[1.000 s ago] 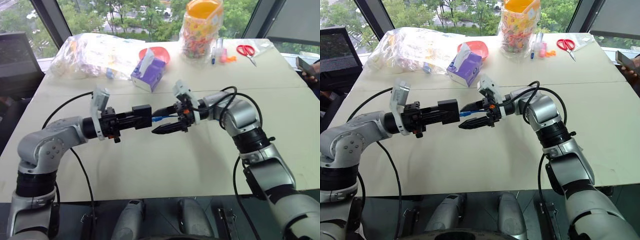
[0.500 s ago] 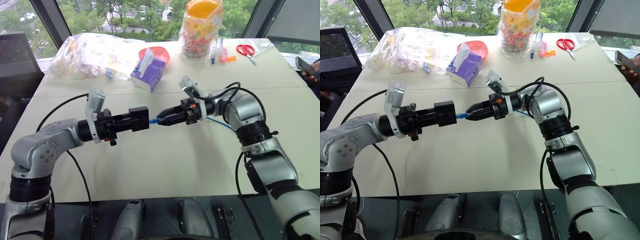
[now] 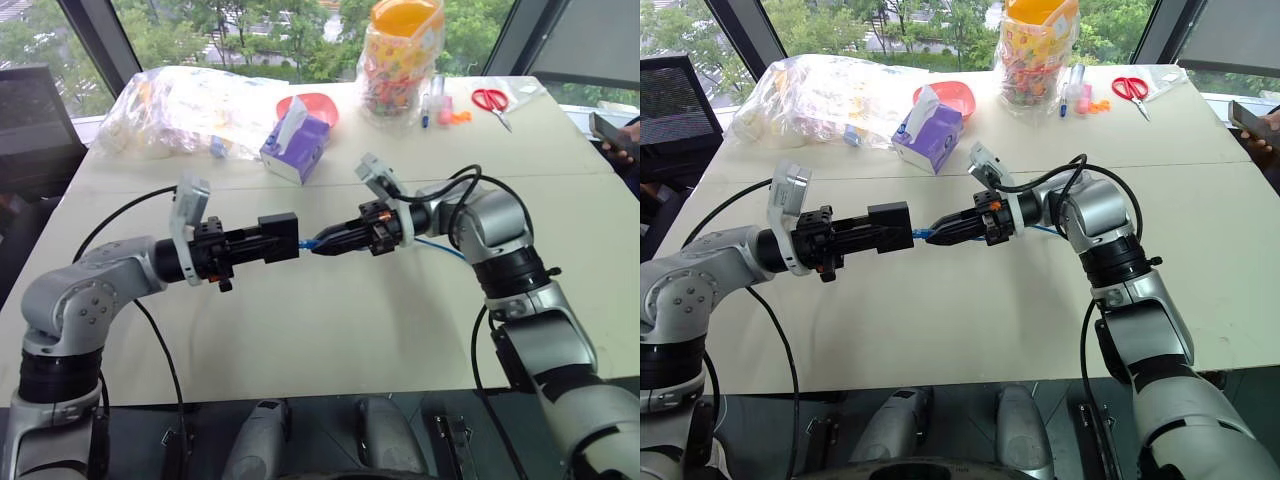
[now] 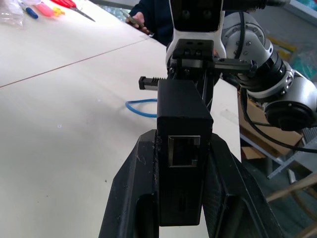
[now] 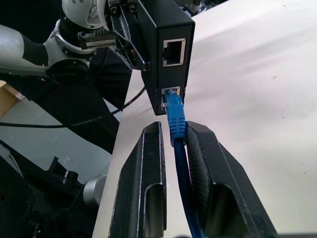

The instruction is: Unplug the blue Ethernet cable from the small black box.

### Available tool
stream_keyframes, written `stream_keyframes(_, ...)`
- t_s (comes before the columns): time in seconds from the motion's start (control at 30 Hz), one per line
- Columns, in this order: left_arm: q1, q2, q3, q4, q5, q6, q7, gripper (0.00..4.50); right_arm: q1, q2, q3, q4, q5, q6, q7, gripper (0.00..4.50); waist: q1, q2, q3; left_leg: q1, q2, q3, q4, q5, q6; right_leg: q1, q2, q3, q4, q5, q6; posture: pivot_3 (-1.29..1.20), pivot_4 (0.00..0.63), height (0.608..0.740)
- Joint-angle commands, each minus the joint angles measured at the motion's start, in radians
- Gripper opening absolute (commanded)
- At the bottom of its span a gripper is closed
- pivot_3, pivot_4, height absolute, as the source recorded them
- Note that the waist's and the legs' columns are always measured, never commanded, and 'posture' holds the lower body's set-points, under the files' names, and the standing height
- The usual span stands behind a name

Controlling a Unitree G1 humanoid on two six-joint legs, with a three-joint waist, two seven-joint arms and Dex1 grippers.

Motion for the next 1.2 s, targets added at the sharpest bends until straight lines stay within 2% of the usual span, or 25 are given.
stream_keyframes(0.03,-0.020,0.002,0.018,-0.011,-0.005,-0.019,0.005,0.51,-0.012,0.020,-0.014,-0.051,0.031,-0.007,-0.004,2.02,0.000,0.000,0.000,0.000,0.000,0.000,0.000,0.000,0.000,0.000,0.000,0.000,0.000,0.000,0.000,0.00,0.150,0.726)
stream_keyframes(0.53,-0.019,-0.008,0.009,-0.018,0.001,-0.026,0.013,0.51,-0.039,0.040,-0.013,-0.026,0.039,0.009,-0.011,2.02,0.000,0.000,0.000,0.000,0.000,0.000,0.000,0.000,0.000,0.000,0.000,0.000,0.000,0.000,0.000,0.00,0.150,0.726)
stream_keyframes(0.63,-0.016,-0.008,0.004,-0.019,0.007,-0.031,0.010,0.51,-0.045,0.042,-0.012,-0.019,0.039,0.007,-0.011,1.14,0.001,0.000,0.000,0.000,0.000,0.000,0.000,0.000,0.000,0.000,0.000,0.000,0.000,0.000,0.000,0.00,0.150,0.726)
stream_keyframes(0.7,-0.013,-0.008,0.001,-0.021,0.012,-0.034,0.008,0.51,-0.048,0.041,-0.010,-0.015,0.039,0.004,-0.009,0.15,0.001,0.000,0.000,0.000,0.000,0.000,0.000,0.000,0.000,0.000,0.000,0.000,0.000,0.000,0.000,0.00,0.150,0.726)
stream_keyframes(0.73,-0.013,-0.008,0.000,-0.021,0.013,-0.035,0.007,0.51,-0.049,0.040,-0.009,-0.013,0.039,0.003,-0.008,0.03,0.001,0.000,0.000,0.000,0.000,0.000,0.000,0.000,0.000,0.000,0.000,0.000,0.000,0.000,0.000,0.00,0.150,0.726)
stream_keyframes(1.07,0.010,0.012,-0.001,-0.044,0.010,-0.035,-0.012,0.51,-0.047,0.021,0.001,-0.008,0.033,-0.003,0.006,0.03,0.001,0.000,0.000,0.000,0.000,0.000,0.000,0.000,0.000,0.000,0.000,0.000,0.000,0.000,0.000,0.00,0.150,0.726)
stream_keyframes(1.2,0.045,0.043,0.004,-0.084,-0.007,-0.026,-0.047,0.51,-0.049,-0.003,0.013,0.085,-0.022,-0.065,0.011,0.03,-0.001,0.000,0.000,0.000,0.000,0.000,0.000,0.000,0.000,0.000,0.000,0.000,0.000,0.000,0.000,0.00,0.150,0.726)
